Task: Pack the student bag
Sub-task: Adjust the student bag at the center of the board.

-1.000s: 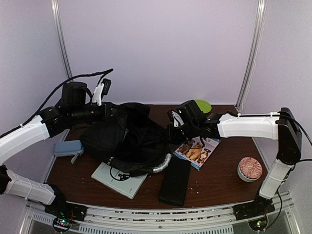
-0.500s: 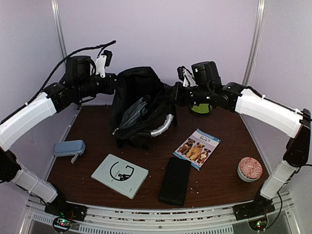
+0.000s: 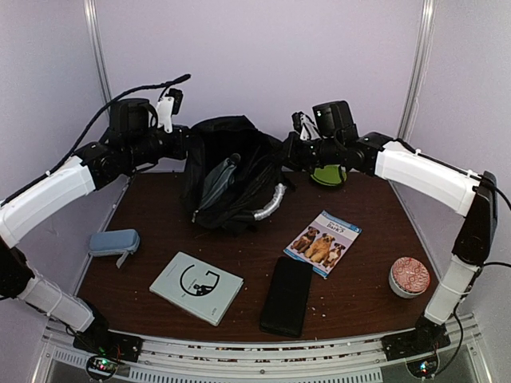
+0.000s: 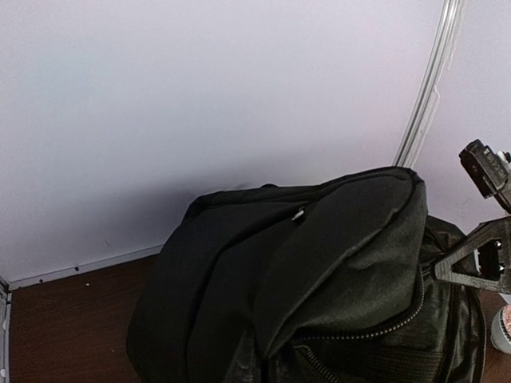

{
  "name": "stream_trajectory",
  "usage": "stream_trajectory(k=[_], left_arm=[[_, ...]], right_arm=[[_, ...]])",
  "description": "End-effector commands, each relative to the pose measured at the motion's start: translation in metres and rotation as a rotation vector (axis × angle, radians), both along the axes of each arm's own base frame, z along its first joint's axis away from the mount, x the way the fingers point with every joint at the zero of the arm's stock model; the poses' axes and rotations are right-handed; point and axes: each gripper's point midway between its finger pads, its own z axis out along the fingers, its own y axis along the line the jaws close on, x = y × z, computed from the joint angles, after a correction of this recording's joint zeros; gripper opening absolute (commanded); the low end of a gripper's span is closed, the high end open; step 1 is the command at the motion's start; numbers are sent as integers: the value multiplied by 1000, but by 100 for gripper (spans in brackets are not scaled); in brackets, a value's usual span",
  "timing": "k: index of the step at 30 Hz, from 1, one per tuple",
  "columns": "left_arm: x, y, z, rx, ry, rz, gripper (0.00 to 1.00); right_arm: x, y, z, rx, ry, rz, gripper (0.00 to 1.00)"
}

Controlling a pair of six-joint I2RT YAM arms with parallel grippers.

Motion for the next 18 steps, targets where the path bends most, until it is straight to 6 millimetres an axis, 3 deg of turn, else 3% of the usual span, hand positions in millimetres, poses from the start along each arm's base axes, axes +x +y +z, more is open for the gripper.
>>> stream_trajectory(k=[1, 4, 6, 10, 11, 15, 18], left_arm=[[6, 3, 18, -63, -84, 21, 0], [10, -3, -20, -63, 1, 12, 0], [10, -8, -40, -80, 46, 1, 0], [12, -17, -77, -103, 145, -17, 0], [12, -19, -85, -104, 169, -20, 0], [12, -27, -101, -123, 211, -44, 0], [10, -30, -107, -126, 222, -61, 0]], right_arm=[[10, 5, -35, -36, 29, 3, 0], [11, 8, -86, -81, 110, 4, 0], [12, 7, -106, -99, 135, 0, 0], [10, 3, -116, -119, 139, -9, 0], [8, 0, -115, -124, 133, -12, 5], [-5, -21, -105, -185, 98, -27, 50], [-20, -53, -109, -234, 87, -85, 64]])
